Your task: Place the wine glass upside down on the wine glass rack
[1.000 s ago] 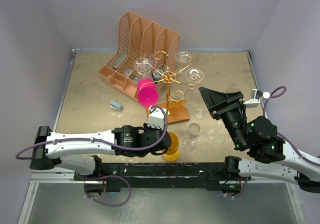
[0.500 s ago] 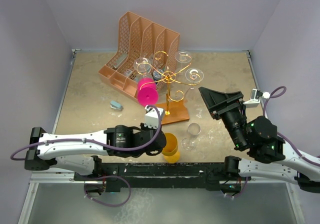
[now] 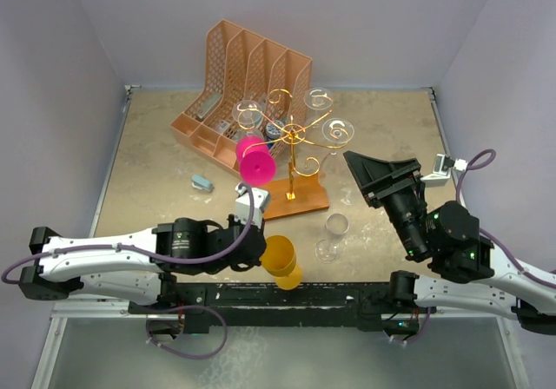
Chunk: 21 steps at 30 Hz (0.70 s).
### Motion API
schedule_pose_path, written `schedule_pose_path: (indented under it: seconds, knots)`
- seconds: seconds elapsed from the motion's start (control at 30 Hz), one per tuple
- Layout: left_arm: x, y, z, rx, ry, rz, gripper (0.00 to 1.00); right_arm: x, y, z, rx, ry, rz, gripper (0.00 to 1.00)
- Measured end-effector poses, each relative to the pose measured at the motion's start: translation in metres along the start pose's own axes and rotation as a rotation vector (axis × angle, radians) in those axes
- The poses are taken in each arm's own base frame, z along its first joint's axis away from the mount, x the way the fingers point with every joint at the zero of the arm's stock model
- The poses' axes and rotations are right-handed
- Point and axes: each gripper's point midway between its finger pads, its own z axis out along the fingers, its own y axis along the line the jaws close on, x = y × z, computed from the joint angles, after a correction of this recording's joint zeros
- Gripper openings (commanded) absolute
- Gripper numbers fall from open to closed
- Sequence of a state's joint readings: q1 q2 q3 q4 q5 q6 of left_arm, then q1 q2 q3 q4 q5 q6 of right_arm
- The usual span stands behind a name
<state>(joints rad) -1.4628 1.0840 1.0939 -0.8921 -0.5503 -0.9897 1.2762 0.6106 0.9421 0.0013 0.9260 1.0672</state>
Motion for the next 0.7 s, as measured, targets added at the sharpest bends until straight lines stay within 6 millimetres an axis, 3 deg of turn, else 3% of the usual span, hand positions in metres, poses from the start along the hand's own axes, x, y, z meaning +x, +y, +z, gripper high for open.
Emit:
schedule_pose_path:
  seconds: [0.43, 0.57, 0.7]
  knots:
    - [-0.015, 0.024, -0.039, 0.071, -0.067, -0.048, 0.00, 0.008, 0.004, 0.004, -0.017, 0.014, -0.038, 0.61]
    - [-0.021, 0.040, -0.044, 0.032, -0.106, -0.066, 0.00, 0.020, 0.014, 0.008, -0.068, 0.048, -0.126, 0.61]
    - [-0.030, 0.055, -0.051, -0.008, -0.163, -0.105, 0.00, 0.047, 0.034, 0.020, -0.126, 0.114, -0.259, 0.62]
